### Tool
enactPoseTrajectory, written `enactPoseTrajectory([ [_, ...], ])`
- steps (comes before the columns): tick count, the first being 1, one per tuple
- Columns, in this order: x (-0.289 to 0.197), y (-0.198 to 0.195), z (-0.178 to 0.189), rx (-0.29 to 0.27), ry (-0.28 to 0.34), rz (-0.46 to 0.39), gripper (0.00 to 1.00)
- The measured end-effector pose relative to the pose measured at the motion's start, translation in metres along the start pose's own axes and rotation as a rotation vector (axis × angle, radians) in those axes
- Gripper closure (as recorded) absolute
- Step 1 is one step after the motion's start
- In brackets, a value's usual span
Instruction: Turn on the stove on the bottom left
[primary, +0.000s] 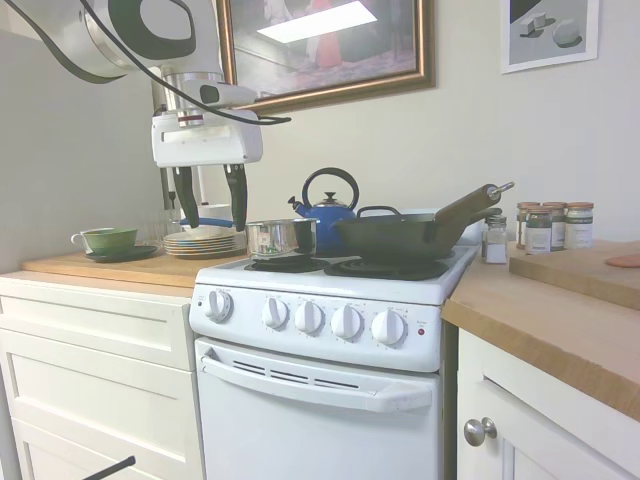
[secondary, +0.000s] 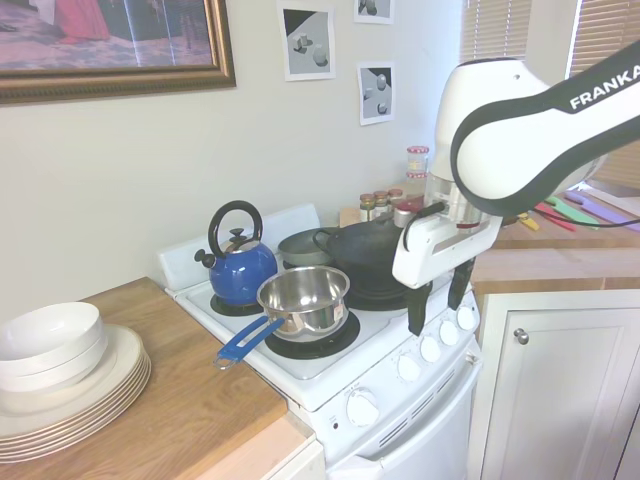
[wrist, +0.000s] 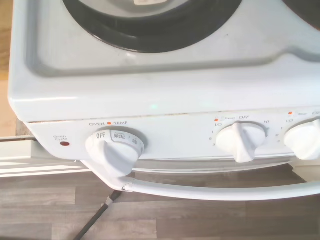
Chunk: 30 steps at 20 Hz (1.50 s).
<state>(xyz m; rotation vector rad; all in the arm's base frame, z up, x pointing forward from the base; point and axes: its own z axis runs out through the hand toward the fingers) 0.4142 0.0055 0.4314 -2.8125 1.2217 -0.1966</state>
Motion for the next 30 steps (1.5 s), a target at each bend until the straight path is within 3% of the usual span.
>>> enactPoseTrajectory([
  [28, 0.023, 0.016, 0.07, -0.063, -0.069, 0.04, 0.0],
  [29, 0.024, 0.016, 0.072, -0.065, -0.07, 0.04, 1.0],
  [30, 0.025, 0.015, 0.073, -0.066, -0.072, 0.038, 1.0],
])
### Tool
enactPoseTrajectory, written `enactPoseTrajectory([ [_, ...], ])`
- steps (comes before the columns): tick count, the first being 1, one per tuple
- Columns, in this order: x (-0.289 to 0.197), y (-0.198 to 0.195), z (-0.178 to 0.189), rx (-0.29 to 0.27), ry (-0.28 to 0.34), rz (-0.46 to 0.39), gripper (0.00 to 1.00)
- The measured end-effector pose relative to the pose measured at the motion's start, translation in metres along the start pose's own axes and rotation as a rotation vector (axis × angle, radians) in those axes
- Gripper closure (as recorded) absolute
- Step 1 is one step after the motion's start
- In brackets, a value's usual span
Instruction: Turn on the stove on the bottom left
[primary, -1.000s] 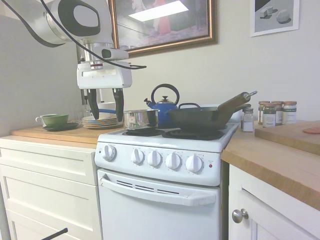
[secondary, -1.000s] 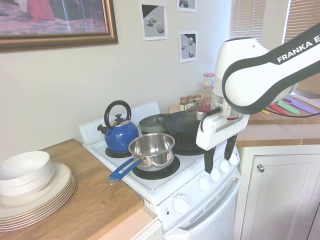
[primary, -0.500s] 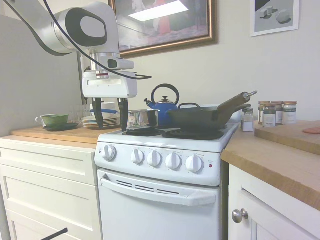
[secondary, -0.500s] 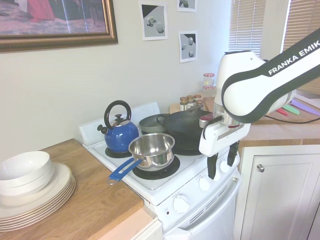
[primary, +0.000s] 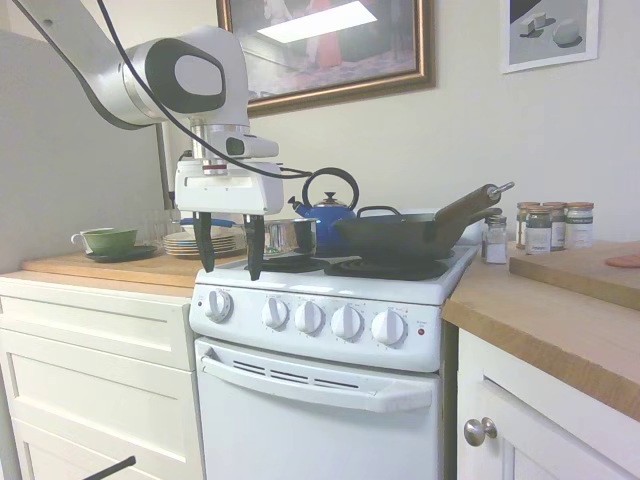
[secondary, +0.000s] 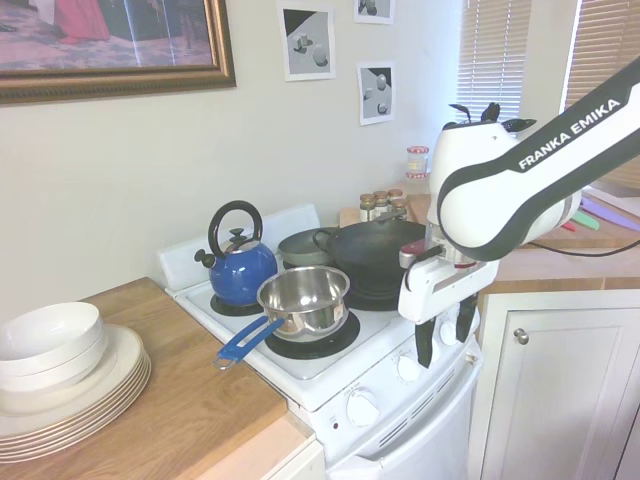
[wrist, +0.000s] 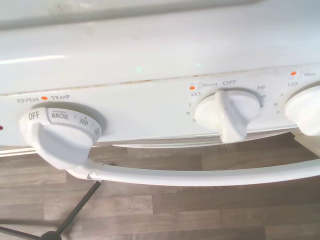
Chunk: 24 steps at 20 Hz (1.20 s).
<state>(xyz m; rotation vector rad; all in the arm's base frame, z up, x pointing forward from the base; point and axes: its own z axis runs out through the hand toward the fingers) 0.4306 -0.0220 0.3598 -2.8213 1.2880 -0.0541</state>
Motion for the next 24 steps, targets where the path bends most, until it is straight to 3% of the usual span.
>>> enactPoseTrajectory([
  [24, 0.011, -0.005, 0.016, -0.008, -0.012, -0.019, 1.0],
])
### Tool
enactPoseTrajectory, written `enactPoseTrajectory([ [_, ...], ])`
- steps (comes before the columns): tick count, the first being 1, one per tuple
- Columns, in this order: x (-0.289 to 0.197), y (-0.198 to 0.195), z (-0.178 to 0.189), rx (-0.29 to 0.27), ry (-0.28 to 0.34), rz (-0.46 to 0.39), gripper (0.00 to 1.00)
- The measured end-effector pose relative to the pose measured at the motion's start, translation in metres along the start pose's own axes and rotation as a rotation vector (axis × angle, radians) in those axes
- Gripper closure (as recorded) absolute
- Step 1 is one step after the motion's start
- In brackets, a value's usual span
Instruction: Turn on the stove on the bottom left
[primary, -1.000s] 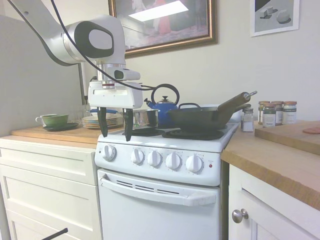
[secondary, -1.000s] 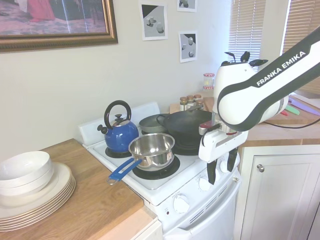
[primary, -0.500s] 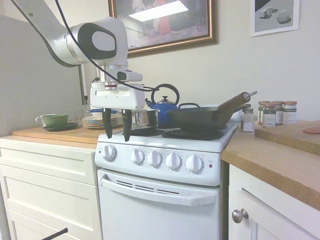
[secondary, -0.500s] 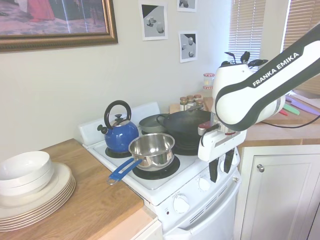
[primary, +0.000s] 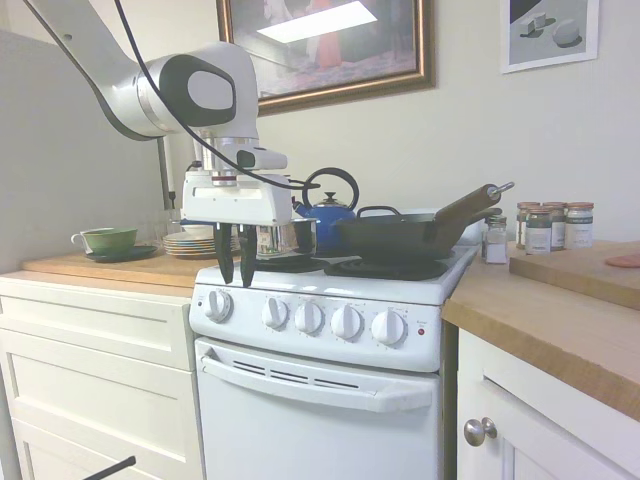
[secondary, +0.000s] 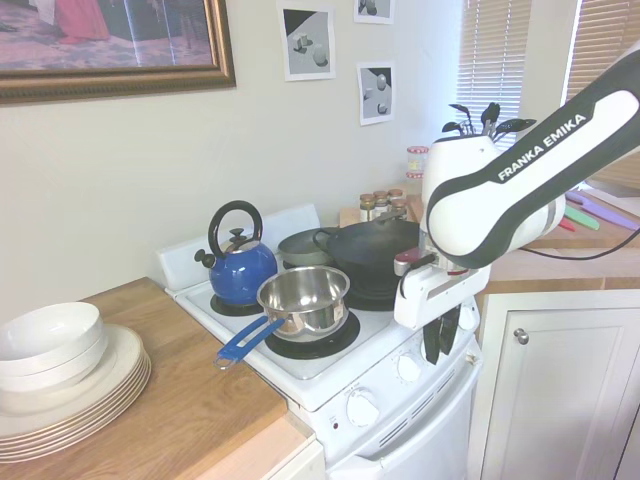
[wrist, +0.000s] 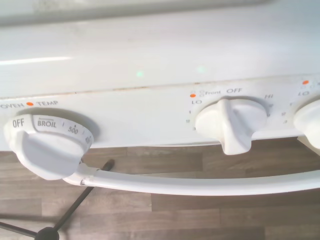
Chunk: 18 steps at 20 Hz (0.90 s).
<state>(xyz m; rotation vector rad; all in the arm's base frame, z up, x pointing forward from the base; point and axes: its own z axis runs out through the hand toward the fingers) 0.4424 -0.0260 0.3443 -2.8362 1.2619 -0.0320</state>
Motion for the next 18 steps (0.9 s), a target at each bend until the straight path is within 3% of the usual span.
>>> enactPoseTrajectory([
  [18, 0.02, -0.012, 0.018, -0.008, -0.001, 0.004, 1.0],
])
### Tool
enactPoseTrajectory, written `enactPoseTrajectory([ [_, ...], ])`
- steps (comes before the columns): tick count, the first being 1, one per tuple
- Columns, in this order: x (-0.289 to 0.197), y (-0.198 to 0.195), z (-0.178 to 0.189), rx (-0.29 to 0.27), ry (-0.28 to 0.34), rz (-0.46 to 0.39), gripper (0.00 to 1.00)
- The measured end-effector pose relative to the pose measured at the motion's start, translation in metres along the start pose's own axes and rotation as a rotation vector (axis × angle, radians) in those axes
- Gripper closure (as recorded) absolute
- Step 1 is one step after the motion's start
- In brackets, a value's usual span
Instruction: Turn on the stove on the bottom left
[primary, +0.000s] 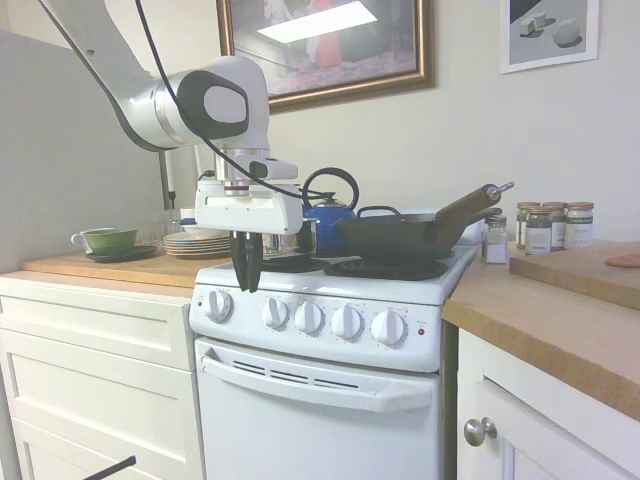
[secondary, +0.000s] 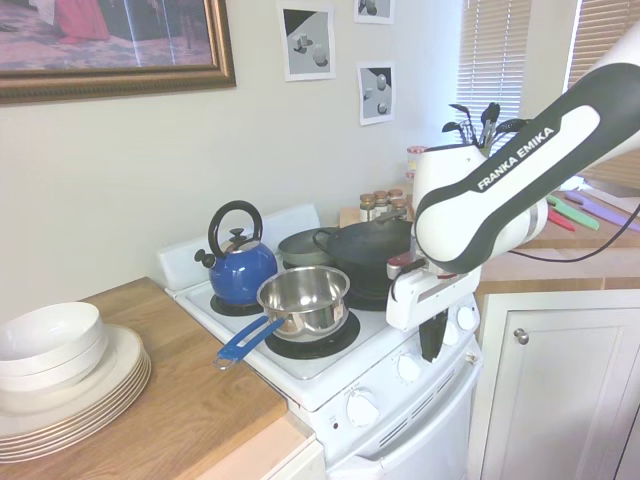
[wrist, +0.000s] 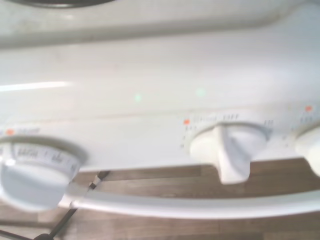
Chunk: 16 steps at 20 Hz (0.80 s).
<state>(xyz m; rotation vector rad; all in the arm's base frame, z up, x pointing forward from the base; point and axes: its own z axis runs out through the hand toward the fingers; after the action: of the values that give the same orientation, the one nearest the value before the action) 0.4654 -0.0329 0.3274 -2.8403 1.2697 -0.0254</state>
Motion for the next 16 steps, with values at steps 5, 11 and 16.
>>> enactPoseTrajectory([
  [5, 0.012, -0.002, 0.006, -0.005, 0.003, 0.008, 1.0],
  [11, 0.019, -0.007, 0.019, -0.003, 0.009, 0.006, 1.0],
  [16, 0.023, -0.012, 0.028, -0.003, 0.01, 0.004, 1.0],
])
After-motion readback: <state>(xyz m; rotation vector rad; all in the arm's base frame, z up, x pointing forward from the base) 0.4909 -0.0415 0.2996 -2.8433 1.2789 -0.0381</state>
